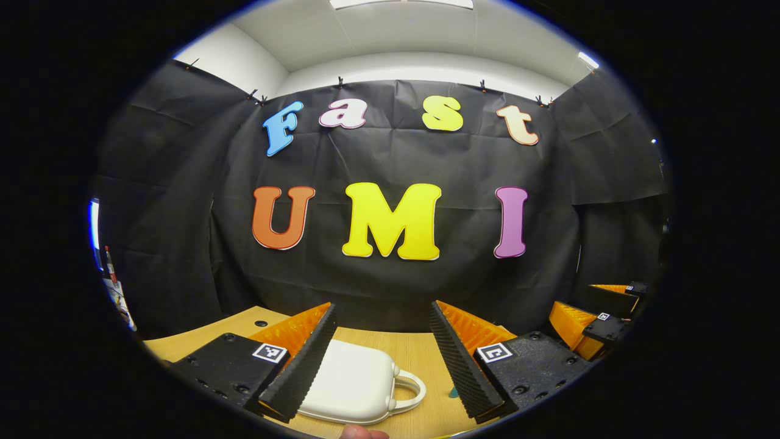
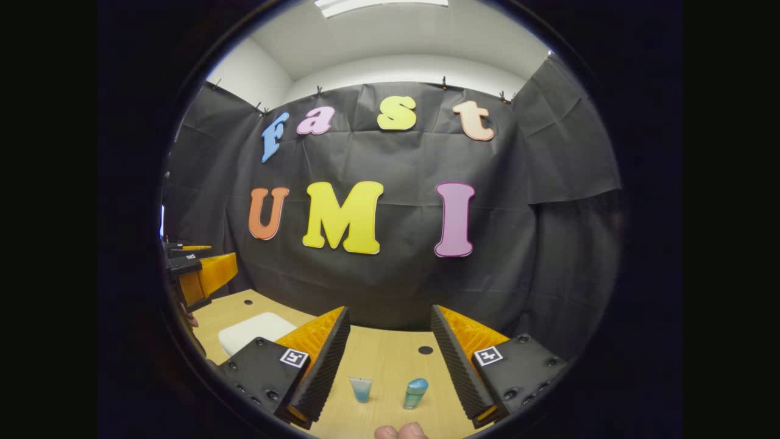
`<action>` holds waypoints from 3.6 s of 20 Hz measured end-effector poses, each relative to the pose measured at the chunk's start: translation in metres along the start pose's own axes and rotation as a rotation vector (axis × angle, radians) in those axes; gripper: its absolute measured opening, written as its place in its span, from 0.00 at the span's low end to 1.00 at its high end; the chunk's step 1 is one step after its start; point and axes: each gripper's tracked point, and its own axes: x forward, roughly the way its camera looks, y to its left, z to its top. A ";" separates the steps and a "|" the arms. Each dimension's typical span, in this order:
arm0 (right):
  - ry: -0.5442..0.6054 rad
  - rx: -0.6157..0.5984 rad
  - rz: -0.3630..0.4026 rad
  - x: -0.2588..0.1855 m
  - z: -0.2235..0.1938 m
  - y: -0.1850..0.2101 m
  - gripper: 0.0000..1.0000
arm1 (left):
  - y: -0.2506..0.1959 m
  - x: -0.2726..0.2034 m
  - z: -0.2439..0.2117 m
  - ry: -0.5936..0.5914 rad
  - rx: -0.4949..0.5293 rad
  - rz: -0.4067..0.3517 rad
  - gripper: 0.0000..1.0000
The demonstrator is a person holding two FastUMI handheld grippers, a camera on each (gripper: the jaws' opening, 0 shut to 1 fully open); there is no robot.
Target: First open the suitcase, pack the skin care products into it, and then close the suitcase.
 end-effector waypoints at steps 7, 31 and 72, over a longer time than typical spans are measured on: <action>0.013 0.035 -0.008 0.007 -0.007 0.000 0.79 | 0.003 0.003 -0.003 0.002 0.023 0.006 0.97; 0.216 -0.010 -0.128 -0.021 -0.093 -0.146 0.80 | -0.059 0.023 -0.258 0.502 0.905 -0.303 0.95; 0.262 0.016 -0.166 -0.046 -0.107 -0.046 0.80 | 0.213 0.097 -0.067 0.183 0.454 0.035 0.03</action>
